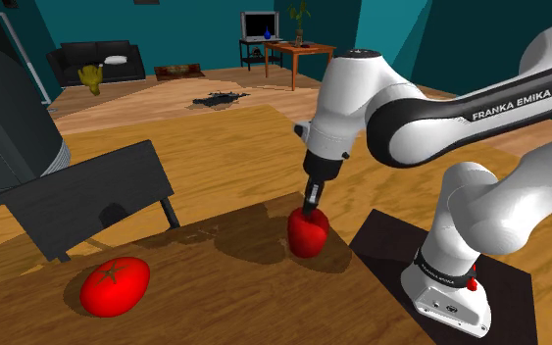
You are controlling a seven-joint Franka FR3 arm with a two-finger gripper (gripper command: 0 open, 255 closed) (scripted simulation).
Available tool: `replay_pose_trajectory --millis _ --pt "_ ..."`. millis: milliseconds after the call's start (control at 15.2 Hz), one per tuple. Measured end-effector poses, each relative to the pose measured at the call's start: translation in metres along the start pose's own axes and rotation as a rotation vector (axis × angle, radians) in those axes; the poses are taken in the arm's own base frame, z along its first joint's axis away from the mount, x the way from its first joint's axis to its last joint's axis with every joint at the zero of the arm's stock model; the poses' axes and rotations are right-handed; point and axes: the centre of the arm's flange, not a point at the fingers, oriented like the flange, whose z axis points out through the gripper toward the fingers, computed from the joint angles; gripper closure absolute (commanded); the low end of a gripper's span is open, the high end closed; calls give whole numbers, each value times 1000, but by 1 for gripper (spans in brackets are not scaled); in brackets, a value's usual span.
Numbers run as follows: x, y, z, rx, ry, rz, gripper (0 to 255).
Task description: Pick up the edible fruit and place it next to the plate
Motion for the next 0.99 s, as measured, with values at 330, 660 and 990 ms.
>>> replay_pose_trajectory --millis 330,660,990 --pt "3 -1 -26 0 0 0 255" --pt "8 -1 -53 0 0 0 255" --pt "12 1 -79 0 0 0 255"
